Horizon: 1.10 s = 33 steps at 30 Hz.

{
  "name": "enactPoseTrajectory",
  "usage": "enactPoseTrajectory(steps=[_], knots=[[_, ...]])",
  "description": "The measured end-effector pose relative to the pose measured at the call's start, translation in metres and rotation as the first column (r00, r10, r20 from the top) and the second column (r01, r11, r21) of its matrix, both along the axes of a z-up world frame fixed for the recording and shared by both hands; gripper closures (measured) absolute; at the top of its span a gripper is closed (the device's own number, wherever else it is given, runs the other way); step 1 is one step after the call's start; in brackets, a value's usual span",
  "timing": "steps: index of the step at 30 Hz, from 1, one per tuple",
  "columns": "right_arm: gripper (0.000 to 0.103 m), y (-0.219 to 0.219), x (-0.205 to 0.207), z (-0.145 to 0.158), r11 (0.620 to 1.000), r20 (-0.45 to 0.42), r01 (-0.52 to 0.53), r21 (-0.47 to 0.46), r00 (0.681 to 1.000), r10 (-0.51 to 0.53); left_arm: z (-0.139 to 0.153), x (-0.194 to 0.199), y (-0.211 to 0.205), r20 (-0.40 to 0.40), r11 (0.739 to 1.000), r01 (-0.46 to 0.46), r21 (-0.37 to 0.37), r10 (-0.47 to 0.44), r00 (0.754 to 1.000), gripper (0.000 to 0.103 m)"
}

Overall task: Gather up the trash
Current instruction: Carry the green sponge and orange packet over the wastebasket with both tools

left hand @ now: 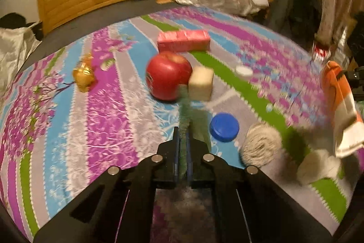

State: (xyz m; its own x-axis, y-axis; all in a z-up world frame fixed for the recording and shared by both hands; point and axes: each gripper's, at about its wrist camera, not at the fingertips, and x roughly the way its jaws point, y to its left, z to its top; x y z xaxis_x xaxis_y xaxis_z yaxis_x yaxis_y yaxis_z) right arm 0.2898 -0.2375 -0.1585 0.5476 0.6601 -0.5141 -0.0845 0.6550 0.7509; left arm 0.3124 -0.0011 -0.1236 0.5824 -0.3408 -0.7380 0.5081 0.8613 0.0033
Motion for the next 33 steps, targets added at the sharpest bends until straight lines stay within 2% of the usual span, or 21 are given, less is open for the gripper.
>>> enactPoseTrajectory(steps=[7,9,12,14,18,21,27,33], knots=[[0.086,0.009,-0.032,0.048,0.993,0.066,0.025,-0.117,0.998,-0.018,0.046,-0.036,-0.004,0.062,1.0,-0.024,-0.02,0.025,0.998,0.099],[0.086,0.006,-0.045,0.057,0.99,0.074,0.049,-0.133,0.996,-0.039,0.059,-0.052,-0.008,0.069,0.999,-0.015,-0.045,0.018,0.997,0.099],[0.086,-0.01,-0.075,0.071,0.984,0.096,0.108,-0.143,0.991,-0.095,0.075,-0.072,-0.018,0.06,0.997,0.005,-0.083,0.0,0.998,0.1],[0.086,-0.022,-0.091,0.083,0.977,0.12,0.147,-0.152,0.984,-0.129,0.084,-0.084,-0.028,0.066,0.996,0.02,-0.082,-0.014,0.998,0.1],[0.086,-0.05,-0.13,0.115,0.954,0.185,0.233,-0.19,0.962,-0.199,0.107,-0.111,-0.066,0.084,0.992,0.086,-0.091,-0.079,0.993,0.1],[0.086,-0.08,-0.167,0.14,0.923,0.235,0.311,-0.226,0.937,-0.258,0.122,-0.13,-0.104,0.102,0.985,0.149,-0.09,-0.14,0.985,0.1],[0.086,-0.142,-0.246,0.175,0.834,0.296,0.465,-0.298,0.875,-0.382,0.142,-0.16,-0.185,0.114,0.963,0.261,-0.072,-0.252,0.961,0.1],[0.086,-0.208,-0.332,0.197,0.698,0.334,0.617,-0.364,0.786,-0.52,0.155,-0.205,-0.268,0.148,0.914,0.404,-0.039,-0.395,0.907,0.1]])
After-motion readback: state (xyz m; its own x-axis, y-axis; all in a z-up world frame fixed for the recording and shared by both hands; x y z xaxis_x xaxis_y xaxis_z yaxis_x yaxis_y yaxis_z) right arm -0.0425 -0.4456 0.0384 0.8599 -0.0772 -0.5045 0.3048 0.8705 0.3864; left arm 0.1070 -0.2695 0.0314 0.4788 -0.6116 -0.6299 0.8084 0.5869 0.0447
